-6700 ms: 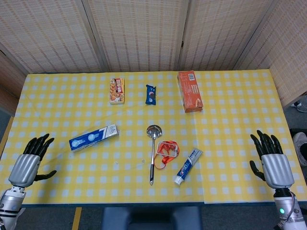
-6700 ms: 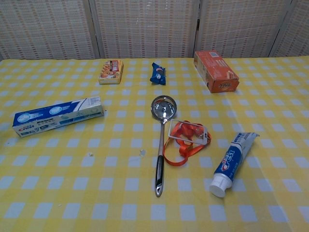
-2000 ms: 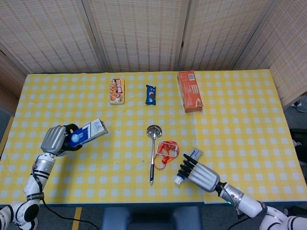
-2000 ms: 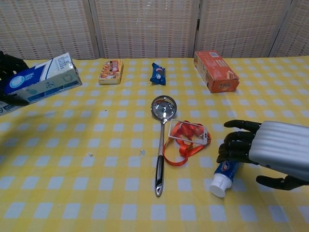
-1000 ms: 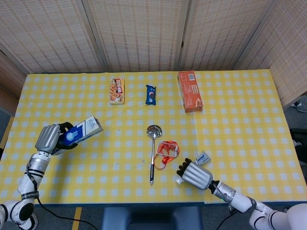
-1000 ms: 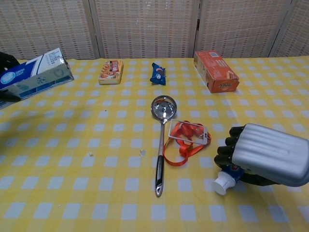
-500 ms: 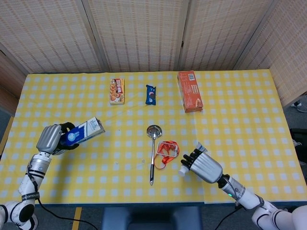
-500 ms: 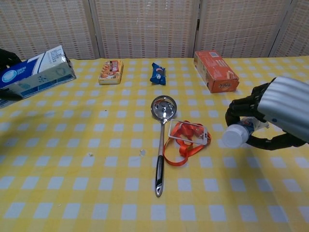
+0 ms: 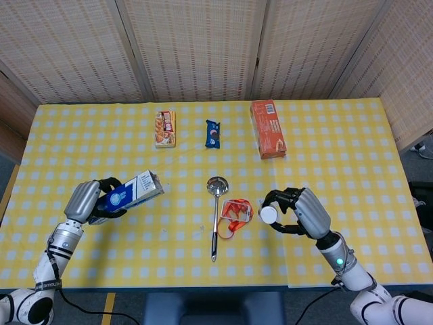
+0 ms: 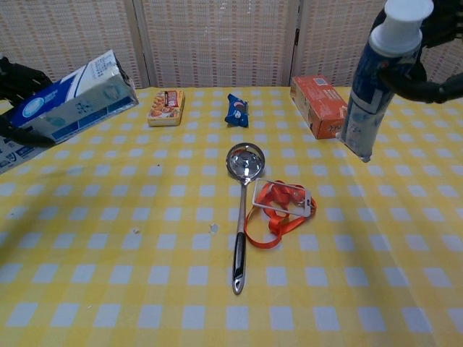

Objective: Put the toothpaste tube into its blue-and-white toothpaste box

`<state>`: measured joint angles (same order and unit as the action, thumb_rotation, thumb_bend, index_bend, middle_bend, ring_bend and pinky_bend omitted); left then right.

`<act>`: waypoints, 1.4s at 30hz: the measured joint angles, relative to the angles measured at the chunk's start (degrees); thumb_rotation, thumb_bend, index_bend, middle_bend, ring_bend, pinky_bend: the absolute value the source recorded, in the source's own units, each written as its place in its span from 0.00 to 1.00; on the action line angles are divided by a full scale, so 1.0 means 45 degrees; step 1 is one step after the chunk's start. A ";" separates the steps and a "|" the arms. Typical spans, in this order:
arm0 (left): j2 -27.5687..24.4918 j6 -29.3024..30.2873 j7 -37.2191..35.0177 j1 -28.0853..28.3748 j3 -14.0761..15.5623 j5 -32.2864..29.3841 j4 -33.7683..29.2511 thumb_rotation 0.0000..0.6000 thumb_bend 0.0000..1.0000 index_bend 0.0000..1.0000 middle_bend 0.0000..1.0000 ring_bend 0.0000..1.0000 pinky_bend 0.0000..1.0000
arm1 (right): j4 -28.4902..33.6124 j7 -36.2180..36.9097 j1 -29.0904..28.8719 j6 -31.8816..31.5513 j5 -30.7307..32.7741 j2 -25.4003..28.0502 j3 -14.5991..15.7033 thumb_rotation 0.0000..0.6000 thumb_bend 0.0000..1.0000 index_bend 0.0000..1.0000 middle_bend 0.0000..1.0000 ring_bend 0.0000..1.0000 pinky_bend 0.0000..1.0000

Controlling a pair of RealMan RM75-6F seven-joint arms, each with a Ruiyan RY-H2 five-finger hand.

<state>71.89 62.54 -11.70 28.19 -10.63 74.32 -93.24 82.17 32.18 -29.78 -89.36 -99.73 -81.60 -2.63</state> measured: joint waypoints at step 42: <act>0.1474 0.0152 -0.0591 0.0653 -0.0480 -0.0214 -0.1815 1.00 0.16 0.58 0.73 0.54 0.50 | 0.0280 1.4127 -0.1993 0.4540 0.3825 -0.2394 -0.3782 1.00 0.42 0.86 0.79 0.71 0.67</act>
<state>78.52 63.22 -14.36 31.13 -12.79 73.36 -101.41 83.43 95.75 -38.75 -68.93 -82.52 -92.37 -19.65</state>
